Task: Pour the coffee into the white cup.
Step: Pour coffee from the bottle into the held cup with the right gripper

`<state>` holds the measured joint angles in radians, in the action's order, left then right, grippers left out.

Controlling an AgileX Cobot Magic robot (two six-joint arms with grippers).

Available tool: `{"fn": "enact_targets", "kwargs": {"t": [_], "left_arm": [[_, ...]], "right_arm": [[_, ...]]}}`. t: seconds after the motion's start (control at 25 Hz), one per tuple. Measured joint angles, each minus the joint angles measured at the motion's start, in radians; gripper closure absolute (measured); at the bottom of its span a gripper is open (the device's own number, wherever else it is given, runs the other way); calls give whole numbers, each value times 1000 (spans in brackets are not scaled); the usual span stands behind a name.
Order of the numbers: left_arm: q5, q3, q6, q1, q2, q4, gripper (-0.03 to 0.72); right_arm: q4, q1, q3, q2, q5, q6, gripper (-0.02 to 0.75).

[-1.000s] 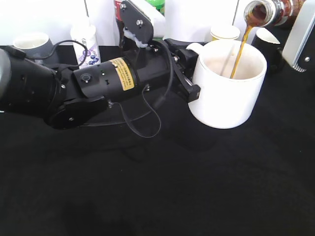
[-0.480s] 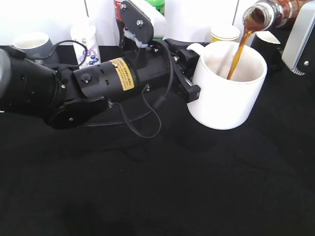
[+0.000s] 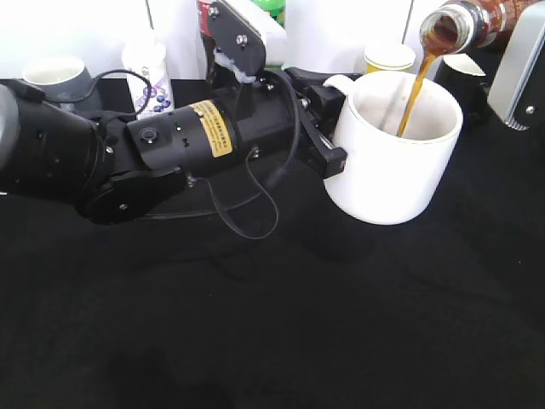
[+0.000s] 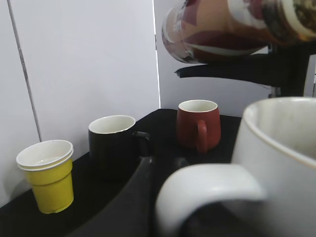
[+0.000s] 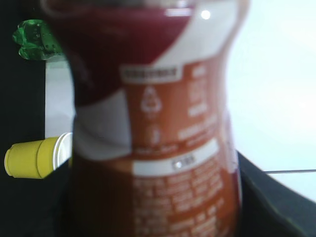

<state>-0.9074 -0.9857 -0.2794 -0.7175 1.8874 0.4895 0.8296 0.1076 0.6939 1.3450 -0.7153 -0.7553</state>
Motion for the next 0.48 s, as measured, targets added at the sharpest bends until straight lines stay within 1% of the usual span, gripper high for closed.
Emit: {"fn": "enact_targets", "kwargs": {"t": [0.16, 0.24, 0.48], "left_arm": [[1, 0, 0, 0, 0, 0, 618], [1, 0, -34, 0, 0, 0, 618], [1, 0, -54, 0, 0, 0, 619]], "right_arm": [[0, 0, 0, 0, 0, 0, 225], [0, 0, 0, 0, 0, -11, 225], [0, 0, 0, 0, 0, -42, 225]]}}
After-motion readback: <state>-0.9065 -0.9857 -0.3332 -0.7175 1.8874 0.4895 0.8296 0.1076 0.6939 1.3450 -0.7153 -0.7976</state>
